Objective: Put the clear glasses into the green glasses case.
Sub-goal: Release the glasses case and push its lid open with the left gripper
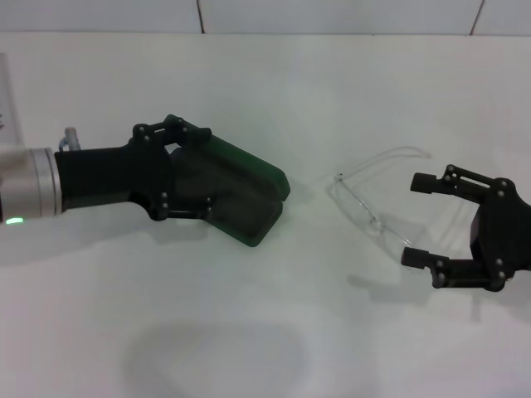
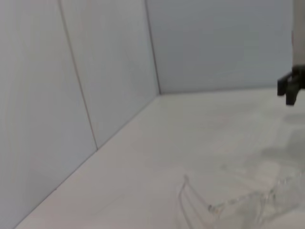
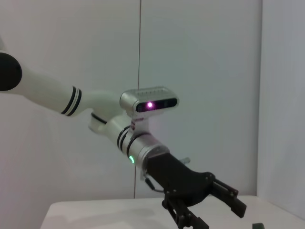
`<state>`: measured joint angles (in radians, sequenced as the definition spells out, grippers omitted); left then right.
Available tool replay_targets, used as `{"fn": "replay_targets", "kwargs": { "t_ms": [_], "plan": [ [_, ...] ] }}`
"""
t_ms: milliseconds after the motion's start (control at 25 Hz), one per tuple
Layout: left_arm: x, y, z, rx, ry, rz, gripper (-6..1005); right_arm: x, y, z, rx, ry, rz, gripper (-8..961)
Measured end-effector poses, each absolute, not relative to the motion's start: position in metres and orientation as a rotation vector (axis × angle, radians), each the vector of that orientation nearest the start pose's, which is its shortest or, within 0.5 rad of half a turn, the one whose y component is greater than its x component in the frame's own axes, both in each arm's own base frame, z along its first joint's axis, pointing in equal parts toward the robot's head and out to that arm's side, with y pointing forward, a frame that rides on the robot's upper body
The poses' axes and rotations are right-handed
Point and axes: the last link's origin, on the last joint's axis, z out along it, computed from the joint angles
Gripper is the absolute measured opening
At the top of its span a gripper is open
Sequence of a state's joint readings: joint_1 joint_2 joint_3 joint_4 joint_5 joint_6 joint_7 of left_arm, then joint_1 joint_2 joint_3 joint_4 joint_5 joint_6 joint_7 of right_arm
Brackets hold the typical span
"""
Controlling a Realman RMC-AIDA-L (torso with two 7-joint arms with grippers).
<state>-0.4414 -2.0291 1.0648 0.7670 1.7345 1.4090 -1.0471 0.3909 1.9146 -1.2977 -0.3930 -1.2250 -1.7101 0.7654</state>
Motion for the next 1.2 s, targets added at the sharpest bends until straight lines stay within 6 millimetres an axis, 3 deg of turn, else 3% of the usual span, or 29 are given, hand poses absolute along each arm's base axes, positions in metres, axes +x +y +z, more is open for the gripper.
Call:
{"fn": "replay_targets", "kwargs": {
  "t_ms": [280, 600, 880, 1200],
  "plan": [
    [-0.235, 0.344, -0.001, -2.727, 0.219, -0.346, 875, 0.275, 0.270, 0.011, -2.657, 0.032, 1.060, 869],
    [-0.212, 0.351, -0.017, -2.720, 0.420, -0.197, 875, 0.276, 0.268, 0.011, -2.656, 0.038, 1.062, 869],
    [-0.200, 0.363, -0.027, -2.714, 0.489, -0.050, 874, 0.275, 0.265, 0.010, -2.656, 0.037, 1.080, 869],
    [-0.202, 0.371, -0.028, -2.702, 0.504, 0.070, 874, 0.275, 0.264, 0.009, -2.655, 0.040, 1.084, 869]
  ]
}}
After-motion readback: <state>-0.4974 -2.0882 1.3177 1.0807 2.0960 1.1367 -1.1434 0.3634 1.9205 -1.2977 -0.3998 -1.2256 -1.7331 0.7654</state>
